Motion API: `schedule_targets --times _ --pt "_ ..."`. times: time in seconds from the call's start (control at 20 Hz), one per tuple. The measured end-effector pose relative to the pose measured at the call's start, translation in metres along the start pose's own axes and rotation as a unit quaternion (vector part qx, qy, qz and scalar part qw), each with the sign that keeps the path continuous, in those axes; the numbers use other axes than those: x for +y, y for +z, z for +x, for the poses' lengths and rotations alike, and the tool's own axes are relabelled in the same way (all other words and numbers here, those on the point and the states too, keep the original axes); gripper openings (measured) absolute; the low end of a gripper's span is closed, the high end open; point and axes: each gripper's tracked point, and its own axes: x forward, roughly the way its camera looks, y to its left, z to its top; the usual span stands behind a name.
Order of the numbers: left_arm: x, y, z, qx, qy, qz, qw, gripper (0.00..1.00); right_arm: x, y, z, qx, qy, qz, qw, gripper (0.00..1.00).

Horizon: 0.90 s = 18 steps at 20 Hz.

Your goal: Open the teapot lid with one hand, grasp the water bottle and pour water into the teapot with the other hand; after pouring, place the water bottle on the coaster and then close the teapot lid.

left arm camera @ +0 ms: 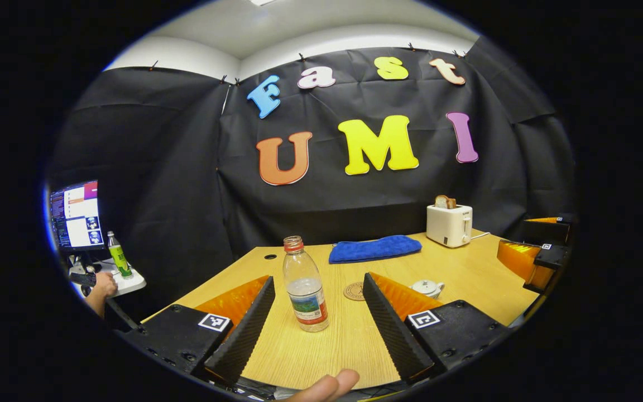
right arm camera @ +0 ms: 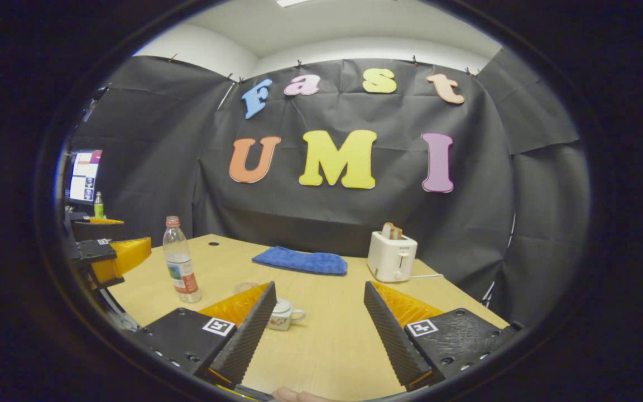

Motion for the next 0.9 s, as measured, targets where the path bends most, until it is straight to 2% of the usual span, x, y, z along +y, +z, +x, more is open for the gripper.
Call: schedule_targets --times 0.15,0.3,0.55,0.75,0.9 --pt "0.004 -0.005 0.004 0.005 0.003 -0.002 1.0 0.99 0.004 -0.008 0.011 -0.008 0.009 0.015 1.0 0.98" --pt "0.016 -0.012 0.01 0.015 0.011 -0.008 1.0 0.99 0.022 -0.023 0.052 0.001 0.018 0.031 0.999 0.95" --pt "0.034 -0.02 0.018 0.02 0.027 -0.016 0.999 0.99 0.048 -0.058 0.102 0.031 0.041 0.045 0.998 0.98" --pt "0.041 -0.028 0.024 0.029 0.033 -0.019 0.999 1.0 0.059 -0.077 0.134 0.049 0.032 0.027 0.998 0.96" --pt "0.043 -0.037 0.03 0.042 0.034 -0.019 0.998 1.0 0.059 -0.085 0.15 0.054 0.006 -0.004 0.999 0.92"
